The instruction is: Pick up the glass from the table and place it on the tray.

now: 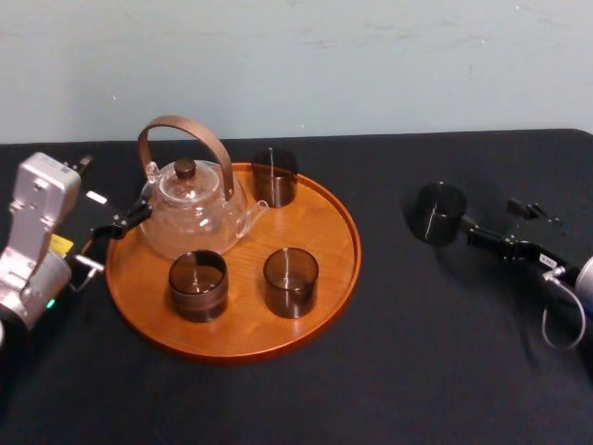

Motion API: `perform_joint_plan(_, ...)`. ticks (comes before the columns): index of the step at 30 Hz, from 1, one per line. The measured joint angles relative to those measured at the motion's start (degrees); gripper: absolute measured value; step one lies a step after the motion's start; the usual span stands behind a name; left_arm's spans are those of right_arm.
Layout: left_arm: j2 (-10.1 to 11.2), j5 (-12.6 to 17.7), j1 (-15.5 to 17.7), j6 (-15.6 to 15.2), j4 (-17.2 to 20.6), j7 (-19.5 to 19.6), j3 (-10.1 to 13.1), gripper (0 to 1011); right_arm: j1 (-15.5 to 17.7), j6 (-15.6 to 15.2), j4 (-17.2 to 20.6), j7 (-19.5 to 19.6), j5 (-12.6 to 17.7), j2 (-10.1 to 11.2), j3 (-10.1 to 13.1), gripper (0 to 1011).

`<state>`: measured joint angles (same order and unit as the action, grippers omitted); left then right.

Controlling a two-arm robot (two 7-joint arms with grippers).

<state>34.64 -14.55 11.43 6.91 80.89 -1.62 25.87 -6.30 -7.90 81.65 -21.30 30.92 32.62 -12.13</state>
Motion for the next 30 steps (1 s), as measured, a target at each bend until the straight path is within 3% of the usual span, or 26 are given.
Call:
perform_joint_plan(12,0.0,0.0,0.0,0.0,0.0,0.0,0.0,1001,-4.4,-0.7,-5.4,-1.7,-0.7,-1.9,-1.0,1002)
perform_joint_plan(30,0.0,0.0,0.0,0.0,0.0,0.0,0.0,1001,-7.2,-1.0,-7.8,-2.6,-3.2,-3.3,-3.6,1002)
